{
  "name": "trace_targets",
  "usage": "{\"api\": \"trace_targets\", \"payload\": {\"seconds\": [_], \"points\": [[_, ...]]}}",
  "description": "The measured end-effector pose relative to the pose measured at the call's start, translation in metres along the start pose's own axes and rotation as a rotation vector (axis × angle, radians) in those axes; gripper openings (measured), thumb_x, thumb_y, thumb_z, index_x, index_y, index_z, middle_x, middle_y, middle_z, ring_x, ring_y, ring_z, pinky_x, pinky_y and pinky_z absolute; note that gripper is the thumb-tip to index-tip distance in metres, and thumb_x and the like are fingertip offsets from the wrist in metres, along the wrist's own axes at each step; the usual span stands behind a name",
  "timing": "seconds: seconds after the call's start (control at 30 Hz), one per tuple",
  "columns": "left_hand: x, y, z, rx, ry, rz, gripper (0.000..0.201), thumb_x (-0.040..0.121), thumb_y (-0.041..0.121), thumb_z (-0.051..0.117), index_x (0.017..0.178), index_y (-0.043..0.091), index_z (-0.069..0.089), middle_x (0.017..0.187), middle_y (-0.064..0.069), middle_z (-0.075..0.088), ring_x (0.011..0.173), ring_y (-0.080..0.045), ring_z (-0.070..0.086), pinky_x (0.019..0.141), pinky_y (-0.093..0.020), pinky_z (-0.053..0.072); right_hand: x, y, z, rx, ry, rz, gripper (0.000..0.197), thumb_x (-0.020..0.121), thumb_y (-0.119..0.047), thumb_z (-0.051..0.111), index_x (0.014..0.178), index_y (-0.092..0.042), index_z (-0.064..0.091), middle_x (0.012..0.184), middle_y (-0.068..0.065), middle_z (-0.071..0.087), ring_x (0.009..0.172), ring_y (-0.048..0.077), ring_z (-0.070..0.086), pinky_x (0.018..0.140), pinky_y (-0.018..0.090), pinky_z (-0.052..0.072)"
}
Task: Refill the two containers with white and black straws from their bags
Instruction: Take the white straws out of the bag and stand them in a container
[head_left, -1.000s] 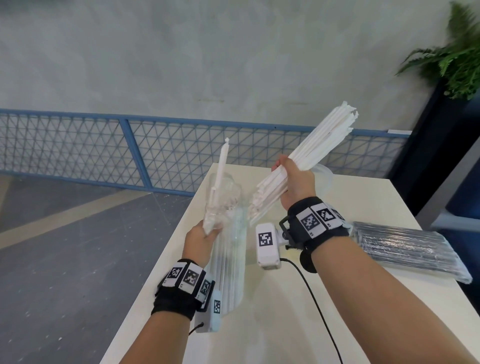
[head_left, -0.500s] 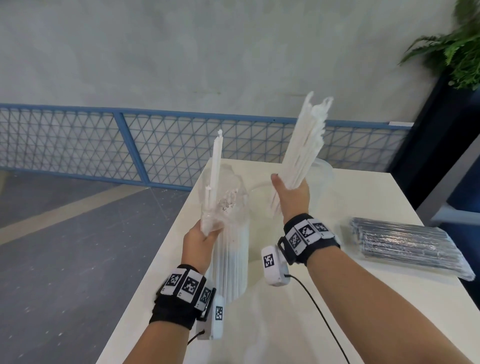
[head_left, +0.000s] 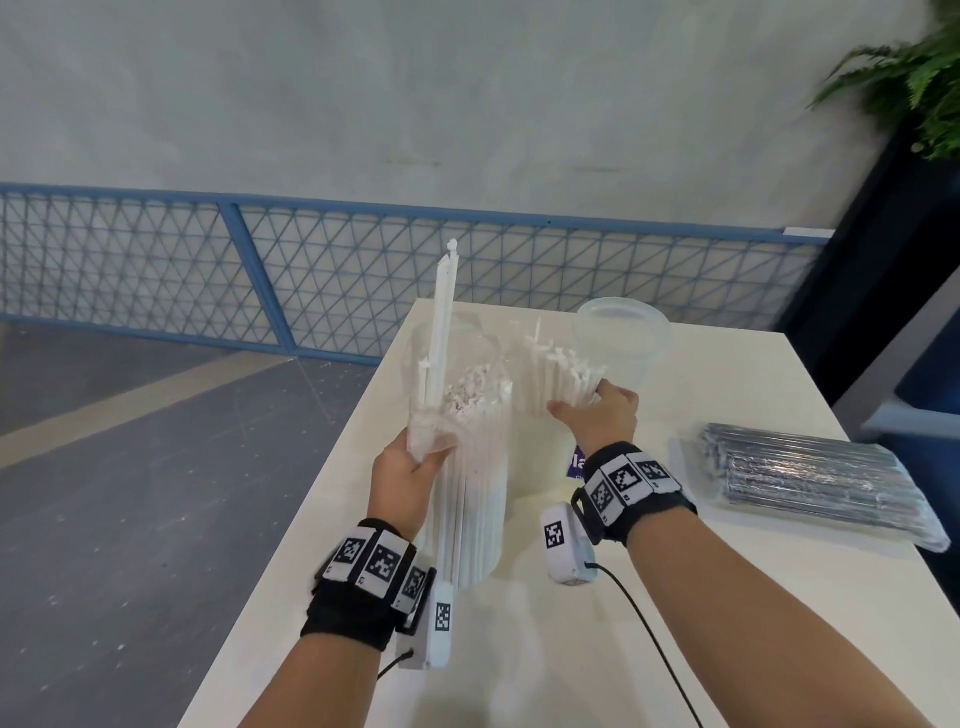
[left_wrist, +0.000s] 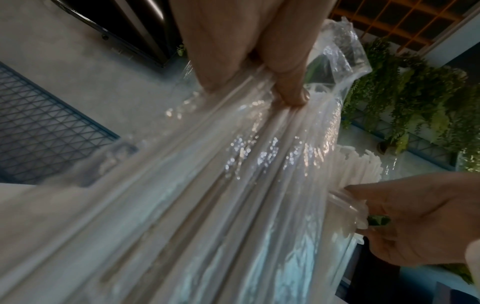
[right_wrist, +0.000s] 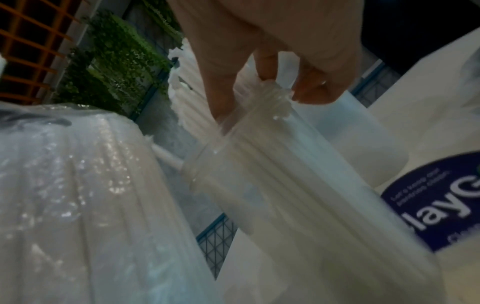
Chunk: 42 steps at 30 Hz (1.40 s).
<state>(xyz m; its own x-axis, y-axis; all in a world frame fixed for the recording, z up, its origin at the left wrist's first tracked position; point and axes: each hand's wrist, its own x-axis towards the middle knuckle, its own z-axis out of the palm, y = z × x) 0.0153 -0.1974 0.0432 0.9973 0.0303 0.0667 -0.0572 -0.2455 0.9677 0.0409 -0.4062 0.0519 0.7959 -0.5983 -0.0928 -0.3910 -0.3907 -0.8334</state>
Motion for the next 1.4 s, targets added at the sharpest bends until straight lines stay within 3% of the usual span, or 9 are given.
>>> {"api": "trace_targets", "payload": {"seconds": [0.1,0.27,0.47,0.67,0.8,0.97,1.1,1.3,1.4], "points": [[-0.002,-0.001,0.003,-0.027,-0.016,-0.004,0.010,0.086,0.012,0.063,0.095,0.013,0.061,0.081,0.007,0.063,0.080,-0.005,0.059,0.073,-0.022,0.045,0.001,0.002,-0.009,-0.014,-0.004,-0.040,0.046,0.075,-0.009,0.068,0.119,0.000,0.056,0.133,0.013,0.039,0.086,0.019,0.048,0.076,0.022,0.037],[-0.007,0.000,0.006,-0.044,-0.031,0.007,0.006,0.086,0.009,0.063,0.090,0.013,0.061,0.078,0.008,0.063,0.076,-0.001,0.057,0.062,-0.003,0.042,0.001,0.002,-0.014,-0.130,-0.128,-0.007,0.053,0.078,-0.019,0.068,0.125,-0.007,0.047,0.131,0.016,0.038,0.107,0.034,0.049,0.085,0.031,0.041],[-0.012,0.001,0.004,-0.091,-0.043,0.021,0.010,0.086,0.008,0.063,0.086,0.018,0.060,0.078,0.009,0.063,0.076,-0.001,0.058,0.060,-0.003,0.043,0.004,0.006,-0.020,-0.126,-0.114,-0.073,0.028,0.074,-0.013,0.065,0.068,-0.021,0.039,0.105,0.019,0.055,0.091,0.031,0.051,0.072,0.029,0.034],[-0.019,-0.004,-0.002,-0.178,-0.087,0.003,0.014,0.084,0.003,0.063,0.097,0.010,0.064,0.086,0.009,0.066,0.084,-0.002,0.061,0.066,-0.001,0.045,-0.018,0.018,-0.038,-0.108,-0.064,-0.017,0.051,0.075,-0.020,0.069,0.121,-0.014,0.048,0.131,0.017,0.039,0.110,0.034,0.047,0.087,0.033,0.040],[-0.022,-0.008,-0.010,-0.254,-0.147,-0.019,0.021,0.083,0.002,0.065,0.094,0.019,0.065,0.090,0.010,0.069,0.085,0.003,0.065,0.069,-0.006,0.048,-0.071,0.000,-0.041,0.170,0.218,-0.536,0.055,0.075,-0.021,0.073,0.125,-0.019,0.049,0.131,0.006,0.038,0.115,0.018,0.046,0.098,0.022,0.037],[-0.025,-0.011,-0.021,-0.315,-0.298,-0.002,0.033,0.072,-0.003,0.074,0.097,0.016,0.066,0.091,0.000,0.075,0.095,-0.018,0.069,0.077,-0.021,0.053,-0.121,-0.012,-0.017,0.203,-0.259,-0.574,0.086,0.069,-0.034,0.078,0.139,-0.025,0.030,0.140,-0.004,0.037,0.126,0.006,0.042,0.104,0.020,0.037],[-0.021,-0.016,-0.024,-0.384,-0.500,0.036,0.091,0.052,0.007,0.087,0.131,0.007,0.043,0.124,-0.012,0.062,0.116,-0.022,0.060,0.093,-0.032,0.051,-0.132,-0.012,-0.007,0.273,-0.474,-0.466,0.114,0.065,-0.021,0.083,0.147,-0.024,0.003,0.133,-0.019,0.037,0.123,-0.006,0.036,0.097,0.002,0.030],[-0.024,-0.025,-0.019,-0.236,-0.418,0.024,0.101,0.050,0.016,0.088,0.136,0.020,0.037,0.131,-0.001,0.057,0.122,-0.013,0.055,0.095,-0.027,0.050,-0.129,0.004,0.015,0.184,-0.481,-0.424,0.092,0.072,-0.024,0.077,0.144,-0.020,0.020,0.135,-0.003,0.051,0.123,0.013,0.050,0.101,0.023,0.041],[-0.028,-0.031,-0.018,-0.157,-0.336,0.038,0.095,0.046,0.025,0.088,0.128,0.031,0.042,0.123,0.007,0.060,0.115,-0.003,0.058,0.086,-0.017,0.051,-0.127,0.013,0.019,0.208,-0.495,-0.404,0.081,0.074,-0.024,0.076,0.140,-0.023,0.028,0.126,-0.008,0.055,0.118,0.010,0.052,0.092,0.008,0.041]]}}
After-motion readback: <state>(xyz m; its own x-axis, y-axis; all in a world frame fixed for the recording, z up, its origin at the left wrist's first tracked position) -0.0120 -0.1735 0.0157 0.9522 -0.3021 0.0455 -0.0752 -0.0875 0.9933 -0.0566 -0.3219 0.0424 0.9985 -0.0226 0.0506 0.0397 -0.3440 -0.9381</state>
